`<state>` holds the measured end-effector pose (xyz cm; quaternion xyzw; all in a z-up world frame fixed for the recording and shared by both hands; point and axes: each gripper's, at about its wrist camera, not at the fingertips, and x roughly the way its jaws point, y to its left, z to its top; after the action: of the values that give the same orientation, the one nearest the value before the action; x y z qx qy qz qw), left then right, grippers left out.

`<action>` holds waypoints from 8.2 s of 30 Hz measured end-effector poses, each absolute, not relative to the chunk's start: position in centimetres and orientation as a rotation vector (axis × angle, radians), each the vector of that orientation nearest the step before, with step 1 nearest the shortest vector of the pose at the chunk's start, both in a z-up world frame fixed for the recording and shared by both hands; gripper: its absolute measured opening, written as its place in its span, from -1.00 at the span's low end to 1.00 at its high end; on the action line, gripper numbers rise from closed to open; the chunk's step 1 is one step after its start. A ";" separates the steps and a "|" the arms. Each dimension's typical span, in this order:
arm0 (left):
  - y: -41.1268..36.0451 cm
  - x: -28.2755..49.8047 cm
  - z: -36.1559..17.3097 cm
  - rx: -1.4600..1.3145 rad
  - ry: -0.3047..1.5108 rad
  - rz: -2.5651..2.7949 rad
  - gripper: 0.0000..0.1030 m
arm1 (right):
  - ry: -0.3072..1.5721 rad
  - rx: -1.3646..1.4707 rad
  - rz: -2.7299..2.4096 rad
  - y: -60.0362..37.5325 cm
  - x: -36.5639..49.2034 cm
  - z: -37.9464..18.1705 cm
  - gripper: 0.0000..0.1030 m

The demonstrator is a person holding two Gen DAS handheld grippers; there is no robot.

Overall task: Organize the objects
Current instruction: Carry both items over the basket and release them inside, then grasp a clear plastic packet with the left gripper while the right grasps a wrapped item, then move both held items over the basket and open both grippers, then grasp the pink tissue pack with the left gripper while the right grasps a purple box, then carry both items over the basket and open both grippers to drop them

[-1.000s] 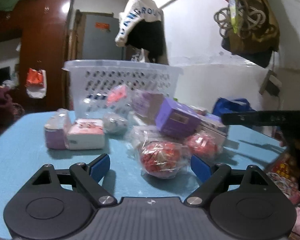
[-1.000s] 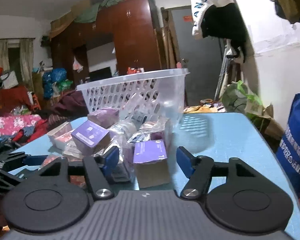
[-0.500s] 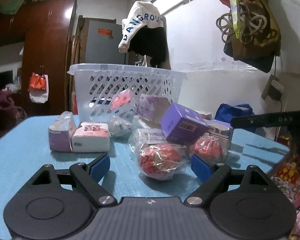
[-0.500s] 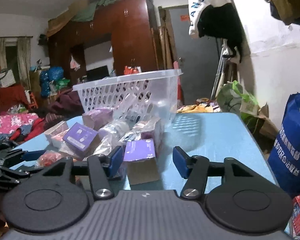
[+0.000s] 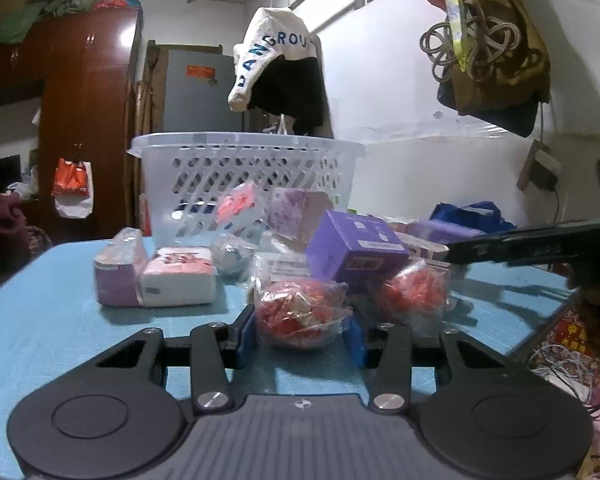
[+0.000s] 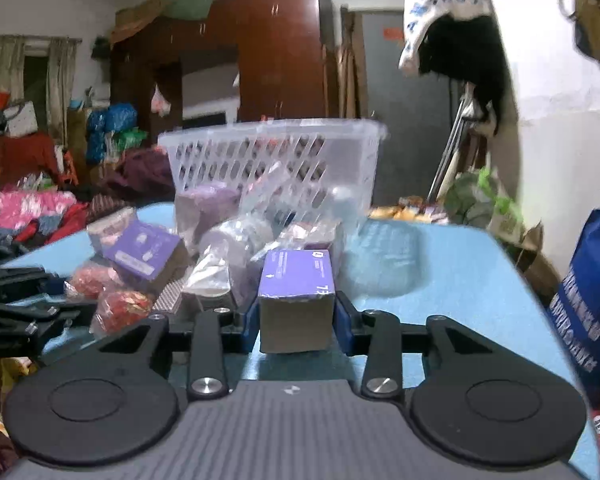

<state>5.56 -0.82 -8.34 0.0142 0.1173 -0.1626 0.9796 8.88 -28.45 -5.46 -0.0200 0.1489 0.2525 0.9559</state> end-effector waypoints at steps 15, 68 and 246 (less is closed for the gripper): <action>5.0 4.0 -6.0 -0.051 0.108 -0.291 -0.06 | 0.189 0.119 0.590 -30.9 7.8 -3.2 -0.19; 9.5 16.2 -2.6 -0.139 0.526 -0.049 0.07 | 0.516 0.049 0.556 -28.7 16.9 -4.2 -0.11; 1.6 19.6 10.4 -0.017 0.096 -0.262 0.07 | 0.120 -0.098 0.589 -22.3 19.9 9.3 0.46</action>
<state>19.63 1.56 10.35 -0.0082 0.0479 -0.1304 0.9903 19.89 -22.28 9.27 -0.0484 0.0593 0.2898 0.9540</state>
